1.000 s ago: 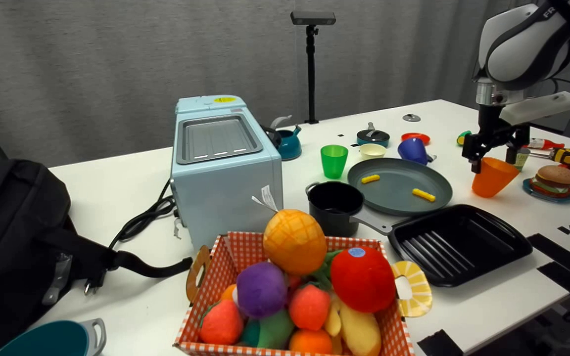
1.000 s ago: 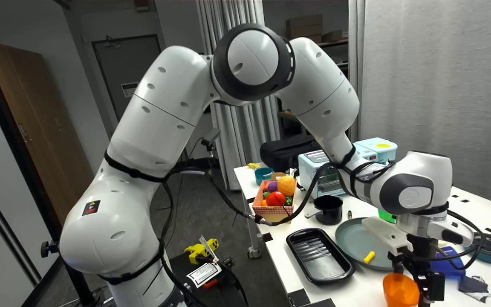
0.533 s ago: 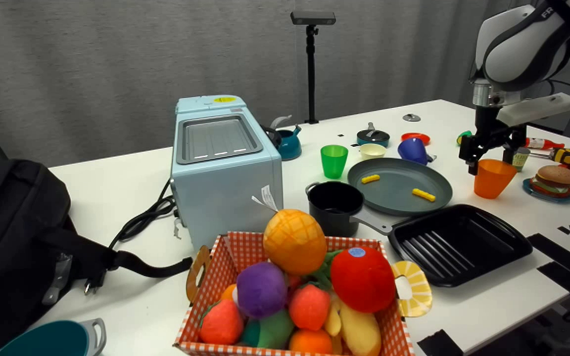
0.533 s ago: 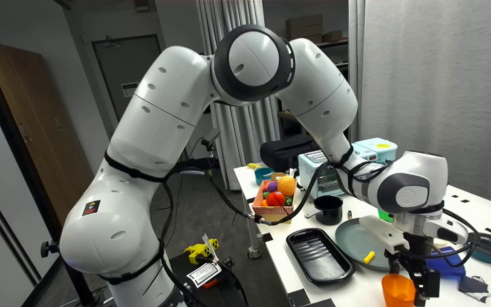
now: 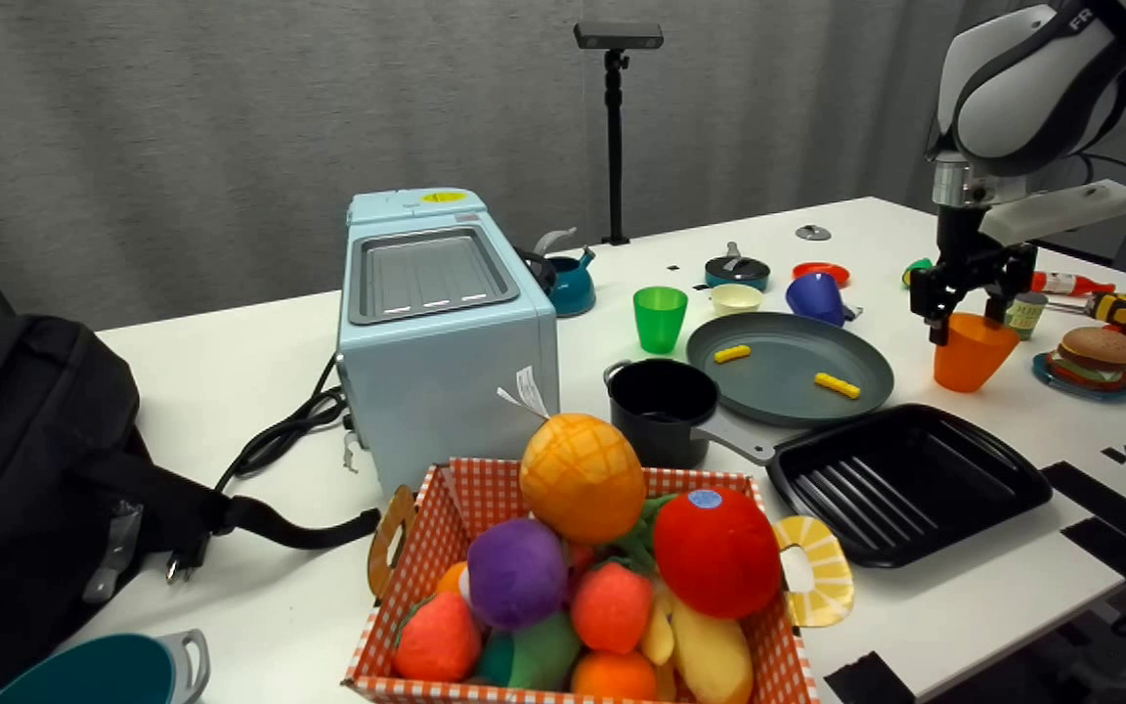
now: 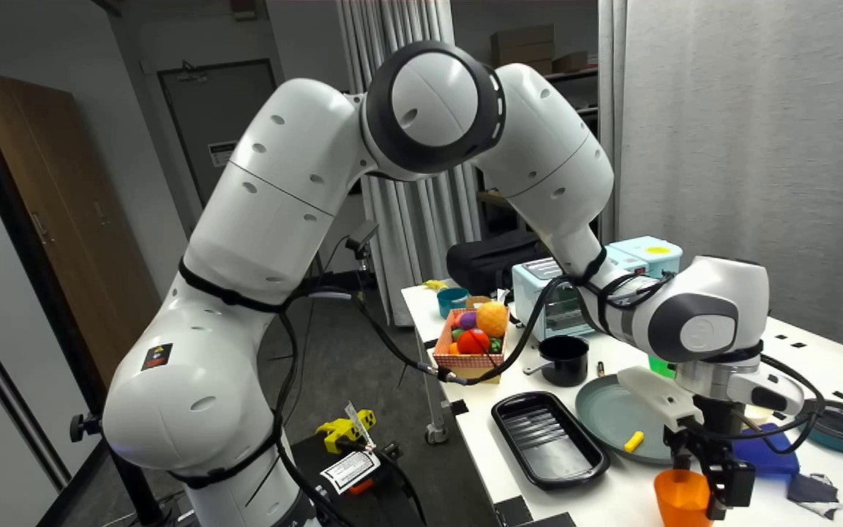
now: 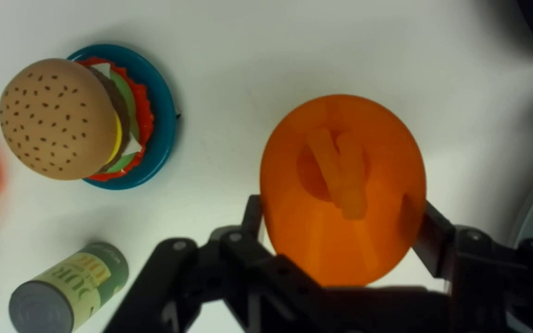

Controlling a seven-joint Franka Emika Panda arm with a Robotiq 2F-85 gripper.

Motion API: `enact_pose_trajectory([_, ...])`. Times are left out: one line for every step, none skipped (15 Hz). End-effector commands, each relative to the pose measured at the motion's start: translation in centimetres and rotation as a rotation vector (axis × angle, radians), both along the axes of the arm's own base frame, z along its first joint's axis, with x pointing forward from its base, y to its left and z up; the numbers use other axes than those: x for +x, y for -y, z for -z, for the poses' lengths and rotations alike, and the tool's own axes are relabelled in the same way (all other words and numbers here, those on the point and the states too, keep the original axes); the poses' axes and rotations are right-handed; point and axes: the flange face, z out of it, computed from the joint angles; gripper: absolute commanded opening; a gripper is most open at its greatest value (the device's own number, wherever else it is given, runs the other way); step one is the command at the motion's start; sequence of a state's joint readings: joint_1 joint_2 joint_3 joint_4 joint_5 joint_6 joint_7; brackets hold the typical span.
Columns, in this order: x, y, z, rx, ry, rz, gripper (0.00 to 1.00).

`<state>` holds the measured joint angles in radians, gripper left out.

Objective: Pick up the blue and orange cups from the table and pour their contents on the grey plate.

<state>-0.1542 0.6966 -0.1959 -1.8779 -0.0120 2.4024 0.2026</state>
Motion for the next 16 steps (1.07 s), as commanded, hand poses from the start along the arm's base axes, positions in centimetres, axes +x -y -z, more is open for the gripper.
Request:
enact_pose_trajectory([0.9, -1.0, -2.7, -0.001, 0.036, -0.014, 0.51])
enact_pose_trajectory([1.4, -1.7, -3.8, -0.001, 0.058, -0.028, 0.51])
enact_pose_trajectory([1.8, -2.4, -4.8, 0.0, 0.074, -0.04, 0.51])
enact_pose_trajectory([2.3, -3.3, -6.0, 0.001, 0.095, -0.054, 0.51])
enact_pose_trajectory([2.8, -4.4, -7.2, -0.004, 0.123, -0.071, 0.51])
enact_pose_trajectory([3.4, -5.6, -8.4, -0.009, 0.151, -0.092, 0.51])
enact_pose_trajectory([3.9, -6.6, -9.4, -0.013, 0.176, -0.11, 0.51])
enact_pose_trajectory([4.5, -7.7, -10.4, -0.015, 0.202, -0.128, 0.51])
enact_pose_trajectory([5.0, -8.9, -11.4, -0.022, 0.237, -0.15, 0.51])
enact_pose_trajectory([5.6, -10.0, -12.3, -0.028, 0.27, -0.168, 0.51])
enact_pose_trajectory([6.2, -11.1, -13.2, -0.035, 0.308, -0.187, 0.51])
enact_pose_trajectory([6.7, -12.1, -13.9, -0.045, 0.354, -0.205, 0.51])
enact_pose_trajectory([7.3, -13.1, -14.6, -0.06, 0.404, -0.227, 0.51])
enact_pose_trajectory([7.7, -13.9, -15.2, -0.077, 0.453, -0.251, 0.51])
enact_pose_trajectory([8.2, -14.8, -15.7, -0.099, 0.509, -0.283, 0.51])
enact_pose_trajectory([8.5, -15.4, -16.1, -0.116, 0.559, -0.308, 0.51])
